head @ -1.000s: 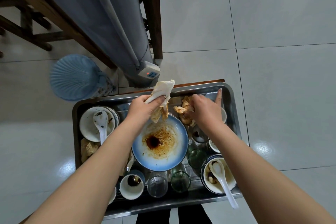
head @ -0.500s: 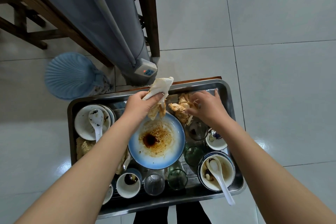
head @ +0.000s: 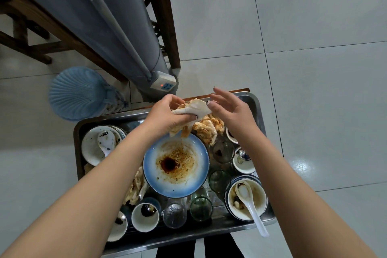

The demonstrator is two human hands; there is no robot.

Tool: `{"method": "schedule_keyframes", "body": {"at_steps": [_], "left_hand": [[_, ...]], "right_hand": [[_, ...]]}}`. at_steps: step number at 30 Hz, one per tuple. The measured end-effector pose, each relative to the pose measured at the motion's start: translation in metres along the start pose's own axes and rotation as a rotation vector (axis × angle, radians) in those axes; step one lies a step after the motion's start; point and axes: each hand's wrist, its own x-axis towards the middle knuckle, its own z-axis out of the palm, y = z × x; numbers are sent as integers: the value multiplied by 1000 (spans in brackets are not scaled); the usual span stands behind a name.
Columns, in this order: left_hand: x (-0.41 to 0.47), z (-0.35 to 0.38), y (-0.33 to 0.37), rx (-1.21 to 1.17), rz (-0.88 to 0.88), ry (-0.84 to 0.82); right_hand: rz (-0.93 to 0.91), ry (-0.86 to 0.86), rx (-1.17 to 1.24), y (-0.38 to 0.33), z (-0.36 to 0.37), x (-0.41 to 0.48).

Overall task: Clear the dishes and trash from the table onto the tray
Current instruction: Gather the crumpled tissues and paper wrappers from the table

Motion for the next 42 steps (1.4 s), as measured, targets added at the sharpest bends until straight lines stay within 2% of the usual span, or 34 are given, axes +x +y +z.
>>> {"method": "schedule_keyframes", "body": {"at_steps": [5, 9, 16, 21, 26, 30, 38, 42], "left_hand": [[5, -16, -2, 257, 10, -73], [4, -28, -14, 348, 6, -102], [-3, -42, -29, 390, -9, -8], [-12, -45, -40, 435, 11, 142], [-19, -44, -54, 585, 58, 115], [-19, -42, -57, 622, 41, 110], [-20, -45, -60, 444, 49, 156], [-22, -43, -58, 431, 75, 156]], "right_hand": [[-20, -117, -214, -1, 17, 11], [-38, -182, -364, 4, 36, 20], [-5, -77, -435, 13, 64, 29], [-53, -4, -562, 15, 80, 30], [-72, 48, -686, 21, 73, 28], [-79, 70, -596, 23, 68, 28], [-195, 3, -496, 17, 74, 22], [-221, -42, -432, 17, 78, 21]]}}
